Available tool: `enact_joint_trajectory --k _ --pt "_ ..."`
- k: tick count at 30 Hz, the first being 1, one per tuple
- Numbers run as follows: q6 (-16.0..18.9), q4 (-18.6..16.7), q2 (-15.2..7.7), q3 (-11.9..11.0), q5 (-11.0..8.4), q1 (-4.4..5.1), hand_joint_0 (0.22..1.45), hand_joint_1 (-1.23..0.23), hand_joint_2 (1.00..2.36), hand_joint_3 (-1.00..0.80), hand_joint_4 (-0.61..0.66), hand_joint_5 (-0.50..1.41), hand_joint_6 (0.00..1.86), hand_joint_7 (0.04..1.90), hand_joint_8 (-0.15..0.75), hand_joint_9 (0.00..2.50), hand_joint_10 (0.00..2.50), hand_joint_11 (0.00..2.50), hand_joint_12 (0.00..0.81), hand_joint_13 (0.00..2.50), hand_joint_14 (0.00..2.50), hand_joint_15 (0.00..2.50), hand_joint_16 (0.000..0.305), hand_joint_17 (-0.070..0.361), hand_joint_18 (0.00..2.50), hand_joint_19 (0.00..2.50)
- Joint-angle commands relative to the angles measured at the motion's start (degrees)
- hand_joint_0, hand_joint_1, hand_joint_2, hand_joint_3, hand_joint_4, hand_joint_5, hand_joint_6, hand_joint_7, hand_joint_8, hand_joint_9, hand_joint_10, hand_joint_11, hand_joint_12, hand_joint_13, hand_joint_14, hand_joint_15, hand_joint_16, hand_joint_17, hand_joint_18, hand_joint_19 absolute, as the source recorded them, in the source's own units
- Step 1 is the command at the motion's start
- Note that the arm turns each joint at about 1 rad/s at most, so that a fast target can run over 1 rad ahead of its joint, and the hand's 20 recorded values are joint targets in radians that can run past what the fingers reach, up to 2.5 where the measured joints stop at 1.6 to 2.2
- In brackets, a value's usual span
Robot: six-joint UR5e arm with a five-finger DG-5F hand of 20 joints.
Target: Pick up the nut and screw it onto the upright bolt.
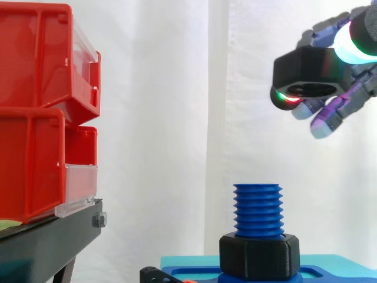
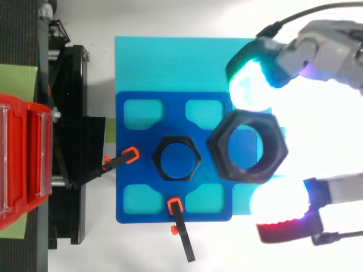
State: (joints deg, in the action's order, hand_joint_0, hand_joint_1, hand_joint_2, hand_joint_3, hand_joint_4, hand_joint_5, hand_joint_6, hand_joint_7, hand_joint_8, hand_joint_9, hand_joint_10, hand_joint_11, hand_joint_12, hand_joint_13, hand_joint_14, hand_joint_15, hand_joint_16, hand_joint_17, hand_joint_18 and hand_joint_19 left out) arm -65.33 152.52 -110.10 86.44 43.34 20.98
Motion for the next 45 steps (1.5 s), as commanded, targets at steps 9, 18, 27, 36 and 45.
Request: enact_joint_trajectory --k 9,18,27,36,45 --pt "-3.58 -3.9 -2.49 -0.04 7.64 -0.86 0.58 -0.72 1.0 -0.5 0.3 -0.14 0.5 1.28 0.362 0.86 0.0 0.18 0.372 0.85 0.0 0.05 0.047 0.106 0.68 0.11" --pt "-6.65 -5.74 -3.28 -0.04 10.45 -1.3 0.58 -0.72 1.0 -0.5 0.3 -0.14 0.5 1.28 0.359 0.85 0.01 0.18 0.371 0.83 0.0 0.06 0.046 0.103 0.66 0.08" --pt "-6.91 -6.0 -5.04 -1.18 11.6 -2.62 0.57 -0.72 1.0 -0.5 0.29 -0.14 0.5 1.29 0.357 0.85 0.01 0.18 0.374 0.8 0.0 0.05 0.046 0.104 0.65 0.11" --pt "-5.86 -4.6 -7.59 -3.56 13.35 -4.55 0.56 -0.7 1.0 -0.5 0.29 -0.14 0.5 1.28 0.356 0.86 0.01 0.17 0.385 0.78 0.0 0.04 0.048 0.108 0.66 0.19" --pt "-5.86 -6.18 -8.9 -3.64 14.23 -5.43 0.55 -0.67 1.0 -0.5 0.3 -0.14 0.5 1.3 0.367 0.94 0.01 0.2 0.388 0.85 0.0 0.06 0.056 0.126 0.8 0.25"
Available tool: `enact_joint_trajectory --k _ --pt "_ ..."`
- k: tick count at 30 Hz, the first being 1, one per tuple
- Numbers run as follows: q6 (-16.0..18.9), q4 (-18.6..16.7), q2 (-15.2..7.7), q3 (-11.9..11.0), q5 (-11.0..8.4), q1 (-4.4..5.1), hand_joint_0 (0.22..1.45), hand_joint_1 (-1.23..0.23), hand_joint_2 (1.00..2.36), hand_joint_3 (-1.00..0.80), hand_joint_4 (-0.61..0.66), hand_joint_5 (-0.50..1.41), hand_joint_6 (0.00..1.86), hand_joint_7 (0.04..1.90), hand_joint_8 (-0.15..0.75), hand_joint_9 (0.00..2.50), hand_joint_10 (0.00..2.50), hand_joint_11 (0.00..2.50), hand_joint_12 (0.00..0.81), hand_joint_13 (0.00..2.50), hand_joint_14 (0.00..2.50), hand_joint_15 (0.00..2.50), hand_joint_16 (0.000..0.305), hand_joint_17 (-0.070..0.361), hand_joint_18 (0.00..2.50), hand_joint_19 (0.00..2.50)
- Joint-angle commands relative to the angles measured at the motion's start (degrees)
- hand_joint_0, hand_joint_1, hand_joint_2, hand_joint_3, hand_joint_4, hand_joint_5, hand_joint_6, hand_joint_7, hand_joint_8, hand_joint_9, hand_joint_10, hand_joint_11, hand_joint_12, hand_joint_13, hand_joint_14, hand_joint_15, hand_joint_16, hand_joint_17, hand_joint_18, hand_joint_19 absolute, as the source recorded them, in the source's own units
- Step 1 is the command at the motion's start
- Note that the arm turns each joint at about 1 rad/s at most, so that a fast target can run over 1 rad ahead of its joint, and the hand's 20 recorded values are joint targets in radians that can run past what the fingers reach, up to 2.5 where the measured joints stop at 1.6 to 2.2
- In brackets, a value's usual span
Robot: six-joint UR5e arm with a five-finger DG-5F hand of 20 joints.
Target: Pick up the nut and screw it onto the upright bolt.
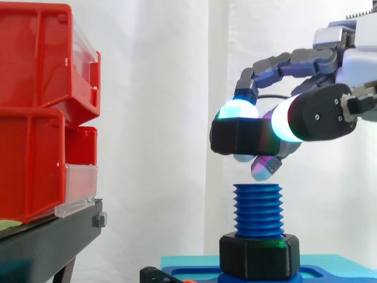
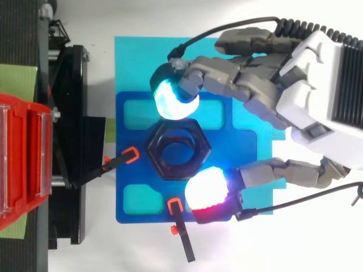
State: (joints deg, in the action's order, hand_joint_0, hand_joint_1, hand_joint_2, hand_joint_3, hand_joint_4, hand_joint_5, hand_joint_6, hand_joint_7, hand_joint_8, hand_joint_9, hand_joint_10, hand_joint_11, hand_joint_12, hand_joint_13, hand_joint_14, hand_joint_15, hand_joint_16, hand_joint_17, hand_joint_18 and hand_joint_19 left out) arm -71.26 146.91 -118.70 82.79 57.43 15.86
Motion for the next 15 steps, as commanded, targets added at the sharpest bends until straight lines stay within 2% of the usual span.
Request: enact_joint_trajectory --k 1,5,10,15 --pt "0.07 -0.49 -0.3 0.0 0.14 -0.3 0.55 -0.67 1.0 -0.5 0.3 -0.14 0.5 1.3 0.364 0.94 0.01 0.2 0.386 0.85 0.0 0.06 0.057 0.128 0.81 0.25" --pt "0.15 0.92 -0.3 0.0 -0.39 -0.3 0.55 -0.67 1.0 -0.5 0.3 -0.13 0.5 1.3 0.372 0.95 0.01 0.2 0.387 0.86 0.0 0.05 0.059 0.133 0.84 0.25" --pt "0.15 1.01 -0.3 0.0 -0.03 -0.3 0.55 -0.67 1.0 -0.5 0.31 -0.13 0.5 1.3 0.374 0.96 0.01 0.2 0.39 0.86 0.0 0.06 0.06 0.136 0.86 0.24" --pt "0.15 2.15 -0.3 0.0 -0.21 0.05 0.55 -0.67 1.0 -0.5 0.31 -0.13 0.5 1.3 0.373 0.96 0.01 0.2 0.394 0.87 0.0 0.06 0.061 0.137 0.86 0.24"
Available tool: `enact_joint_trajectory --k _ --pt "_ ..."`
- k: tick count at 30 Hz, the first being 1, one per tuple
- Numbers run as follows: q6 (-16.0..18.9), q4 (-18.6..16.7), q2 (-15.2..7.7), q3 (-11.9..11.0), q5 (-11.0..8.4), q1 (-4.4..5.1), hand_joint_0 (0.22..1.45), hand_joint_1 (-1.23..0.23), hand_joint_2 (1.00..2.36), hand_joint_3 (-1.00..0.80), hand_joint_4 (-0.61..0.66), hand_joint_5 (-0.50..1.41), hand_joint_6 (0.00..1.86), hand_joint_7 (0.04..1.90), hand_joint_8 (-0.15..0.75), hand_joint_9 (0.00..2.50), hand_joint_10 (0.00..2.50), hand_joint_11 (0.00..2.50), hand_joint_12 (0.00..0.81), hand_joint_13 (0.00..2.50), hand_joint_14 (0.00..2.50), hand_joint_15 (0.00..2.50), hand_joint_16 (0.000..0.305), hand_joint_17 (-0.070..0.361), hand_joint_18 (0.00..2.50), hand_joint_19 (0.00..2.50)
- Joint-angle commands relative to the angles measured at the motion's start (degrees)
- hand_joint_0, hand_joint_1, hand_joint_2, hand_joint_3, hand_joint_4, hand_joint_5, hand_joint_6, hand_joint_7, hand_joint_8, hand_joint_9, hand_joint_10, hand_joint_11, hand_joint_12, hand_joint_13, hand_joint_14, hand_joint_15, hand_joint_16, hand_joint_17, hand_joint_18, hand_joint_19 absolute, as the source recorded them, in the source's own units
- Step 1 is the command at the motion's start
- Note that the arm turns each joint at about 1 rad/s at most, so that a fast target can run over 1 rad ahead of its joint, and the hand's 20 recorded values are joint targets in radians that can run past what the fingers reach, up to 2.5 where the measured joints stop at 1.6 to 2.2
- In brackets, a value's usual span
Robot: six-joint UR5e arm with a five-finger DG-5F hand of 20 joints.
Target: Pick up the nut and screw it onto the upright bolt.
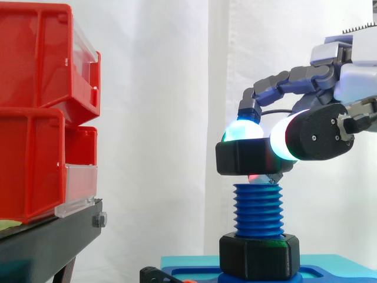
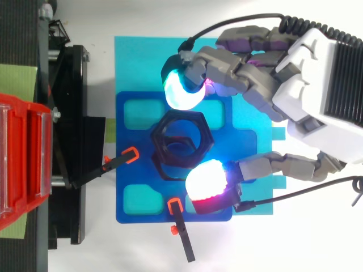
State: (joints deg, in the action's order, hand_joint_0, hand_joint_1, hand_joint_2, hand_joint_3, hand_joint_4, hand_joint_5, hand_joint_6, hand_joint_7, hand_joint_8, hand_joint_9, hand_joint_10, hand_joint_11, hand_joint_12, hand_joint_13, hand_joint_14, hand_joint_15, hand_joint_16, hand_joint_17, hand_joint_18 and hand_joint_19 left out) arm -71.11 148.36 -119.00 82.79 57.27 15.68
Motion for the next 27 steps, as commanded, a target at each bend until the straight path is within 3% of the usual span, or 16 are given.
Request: enact_joint_trajectory --k 1,27 --pt "0.0 0.97 0.0 0.0 -0.14 0.23 0.55 -0.67 1.0 -0.5 0.31 -0.13 0.5 1.31 0.374 0.96 0.01 0.19 0.396 0.87 0.0 0.05 0.061 0.137 0.86 0.25" --pt "0.0 -0.79 0.0 0.0 -0.14 1.02 0.56 -0.67 1.0 -0.49 0.31 -0.13 0.5 1.3 0.387 1.02 0.01 0.21 0.396 0.93 0.0 0.06 0.057 0.129 0.9 0.23"
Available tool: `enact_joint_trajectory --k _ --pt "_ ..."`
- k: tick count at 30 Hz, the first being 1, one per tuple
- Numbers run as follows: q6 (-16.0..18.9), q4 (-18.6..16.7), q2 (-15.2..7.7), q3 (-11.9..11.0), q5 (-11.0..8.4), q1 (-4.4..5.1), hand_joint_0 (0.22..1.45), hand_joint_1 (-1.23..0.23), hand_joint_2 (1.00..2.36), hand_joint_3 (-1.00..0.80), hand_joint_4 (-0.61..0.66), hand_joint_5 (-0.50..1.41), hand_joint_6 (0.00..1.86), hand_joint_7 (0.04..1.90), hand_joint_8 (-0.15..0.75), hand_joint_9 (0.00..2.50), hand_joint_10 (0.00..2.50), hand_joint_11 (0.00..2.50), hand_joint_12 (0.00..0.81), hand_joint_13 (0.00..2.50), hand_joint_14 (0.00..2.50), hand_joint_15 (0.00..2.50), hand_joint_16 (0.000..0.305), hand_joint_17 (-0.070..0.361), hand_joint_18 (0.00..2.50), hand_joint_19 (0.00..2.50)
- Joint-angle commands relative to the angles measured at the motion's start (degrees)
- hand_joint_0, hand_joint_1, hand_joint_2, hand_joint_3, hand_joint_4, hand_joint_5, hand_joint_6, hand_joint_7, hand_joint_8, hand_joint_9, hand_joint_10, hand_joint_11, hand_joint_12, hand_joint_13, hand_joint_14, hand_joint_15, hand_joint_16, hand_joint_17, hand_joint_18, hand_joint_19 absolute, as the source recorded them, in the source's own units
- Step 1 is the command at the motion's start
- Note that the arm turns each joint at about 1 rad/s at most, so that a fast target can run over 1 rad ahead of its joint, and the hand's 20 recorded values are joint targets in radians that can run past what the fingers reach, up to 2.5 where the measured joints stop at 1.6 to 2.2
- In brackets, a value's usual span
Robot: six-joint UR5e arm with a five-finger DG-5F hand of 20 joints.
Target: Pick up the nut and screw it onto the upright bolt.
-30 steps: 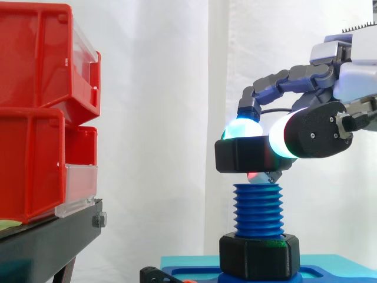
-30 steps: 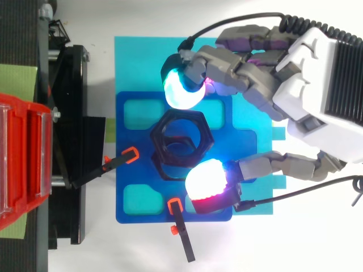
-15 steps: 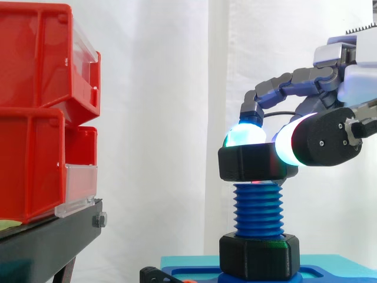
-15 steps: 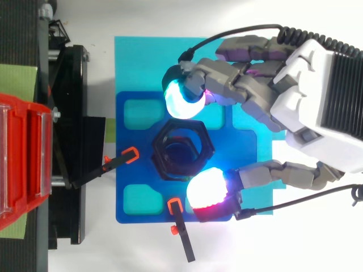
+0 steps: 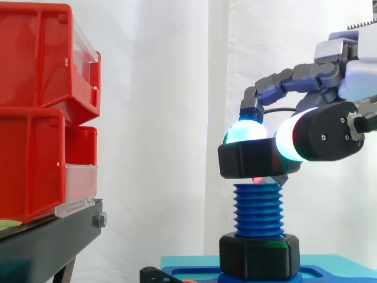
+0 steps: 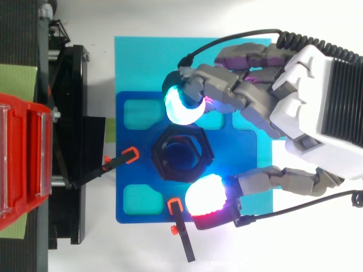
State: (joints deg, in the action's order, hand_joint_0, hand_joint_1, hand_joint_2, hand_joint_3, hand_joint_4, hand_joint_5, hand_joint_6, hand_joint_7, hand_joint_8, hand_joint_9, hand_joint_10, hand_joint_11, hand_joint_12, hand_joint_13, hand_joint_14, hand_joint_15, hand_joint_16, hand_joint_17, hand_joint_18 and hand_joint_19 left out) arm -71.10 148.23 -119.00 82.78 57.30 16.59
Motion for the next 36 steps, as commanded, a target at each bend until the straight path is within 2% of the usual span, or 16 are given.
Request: enact_joint_trajectory --k 1,32,36 --pt "0.0 -0.57 0.0 0.01 -0.26 0.28 0.57 -0.67 1.0 -0.49 0.31 -0.13 0.5 1.31 0.388 1.03 0.01 0.22 0.397 0.93 0.0 0.06 0.057 0.128 0.9 0.24" --pt "2.55 -0.31 -0.09 0.01 0.09 0.37 0.58 -0.68 1.0 -0.48 0.31 -0.12 0.5 1.31 0.394 1.07 0.01 0.24 0.397 1.0 0.0 0.09 0.055 0.123 0.93 0.23" --pt "3.16 -1.54 -1.32 -0.07 0.18 0.37 0.58 -0.67 1.0 -0.48 0.31 -0.12 0.5 1.32 0.399 1.07 0.01 0.24 0.395 0.99 0.0 0.08 0.054 0.122 0.94 0.24"
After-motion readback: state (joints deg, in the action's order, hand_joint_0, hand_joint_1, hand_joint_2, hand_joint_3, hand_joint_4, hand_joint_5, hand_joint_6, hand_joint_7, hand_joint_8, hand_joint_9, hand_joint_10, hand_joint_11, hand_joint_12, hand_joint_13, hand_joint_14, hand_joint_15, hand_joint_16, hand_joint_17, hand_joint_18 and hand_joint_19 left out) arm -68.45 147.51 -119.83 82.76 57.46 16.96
